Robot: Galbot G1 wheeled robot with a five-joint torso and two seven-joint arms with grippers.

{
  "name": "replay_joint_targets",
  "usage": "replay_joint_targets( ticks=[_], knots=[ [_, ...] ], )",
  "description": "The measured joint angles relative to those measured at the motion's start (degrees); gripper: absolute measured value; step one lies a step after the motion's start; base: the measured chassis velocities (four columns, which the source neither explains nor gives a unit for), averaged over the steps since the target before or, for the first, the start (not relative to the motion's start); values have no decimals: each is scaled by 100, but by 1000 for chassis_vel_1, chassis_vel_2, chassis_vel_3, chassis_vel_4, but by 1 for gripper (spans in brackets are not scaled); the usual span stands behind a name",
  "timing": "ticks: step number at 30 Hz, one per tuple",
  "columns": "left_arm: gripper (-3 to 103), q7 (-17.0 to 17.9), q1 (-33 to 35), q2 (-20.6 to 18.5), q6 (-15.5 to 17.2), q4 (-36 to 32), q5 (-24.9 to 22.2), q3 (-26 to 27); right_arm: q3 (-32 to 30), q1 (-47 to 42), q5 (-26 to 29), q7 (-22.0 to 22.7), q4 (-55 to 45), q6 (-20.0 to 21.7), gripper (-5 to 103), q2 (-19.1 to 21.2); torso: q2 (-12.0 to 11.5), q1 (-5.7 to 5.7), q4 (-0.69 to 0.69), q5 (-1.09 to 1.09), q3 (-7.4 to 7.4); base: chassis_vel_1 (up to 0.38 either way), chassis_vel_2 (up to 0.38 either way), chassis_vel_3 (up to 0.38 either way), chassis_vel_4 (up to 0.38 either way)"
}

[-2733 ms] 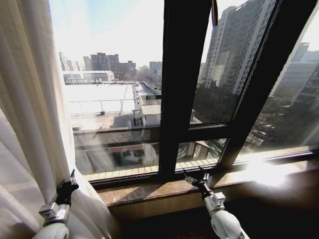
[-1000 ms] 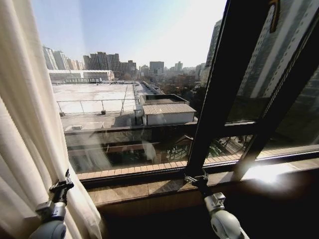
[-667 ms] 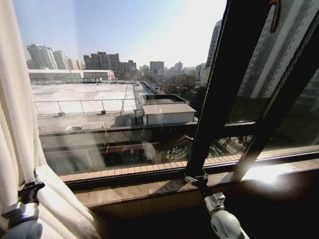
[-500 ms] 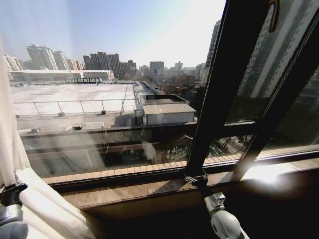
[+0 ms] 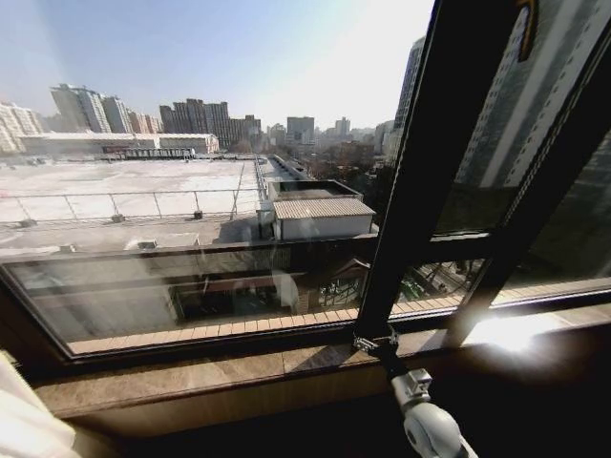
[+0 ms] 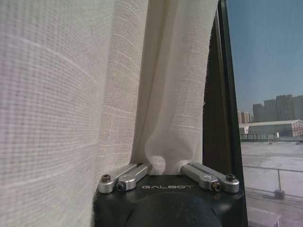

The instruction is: Open the curtains by pulling them apart, changing their state from closed to fully open.

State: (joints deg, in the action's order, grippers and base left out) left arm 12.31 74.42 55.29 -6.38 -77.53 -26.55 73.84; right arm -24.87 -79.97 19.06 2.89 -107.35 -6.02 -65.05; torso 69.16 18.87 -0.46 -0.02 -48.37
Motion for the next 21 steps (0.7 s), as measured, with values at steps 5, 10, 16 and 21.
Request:
replay_joint_targets(
  ticks=[5, 10, 16, 21],
  knots=[
    [0, 41, 19, 146, 4, -154, 93, -100, 0, 0, 0, 0, 0, 0, 100, 0, 0, 0, 0, 1, 0, 0, 0, 0, 0],
    [-1, 154, 241, 454, 39, -599, 217, -177, -1, 0, 0, 0, 0, 0, 100, 0, 0, 0, 0, 1, 0, 0, 0, 0, 0],
    [20, 344, 828, 1145, 13, -1620, 497, -245, -1, 0, 0, 0, 0, 0, 100, 0, 0, 0, 0, 1, 0, 0, 0, 0, 0],
    [42, 461, 1459, 1723, -165, -2625, 775, -330, 0, 0, 0, 0, 0, 0, 100, 0, 0, 0, 1, 2, 0, 0, 0, 0, 0]
  ],
)
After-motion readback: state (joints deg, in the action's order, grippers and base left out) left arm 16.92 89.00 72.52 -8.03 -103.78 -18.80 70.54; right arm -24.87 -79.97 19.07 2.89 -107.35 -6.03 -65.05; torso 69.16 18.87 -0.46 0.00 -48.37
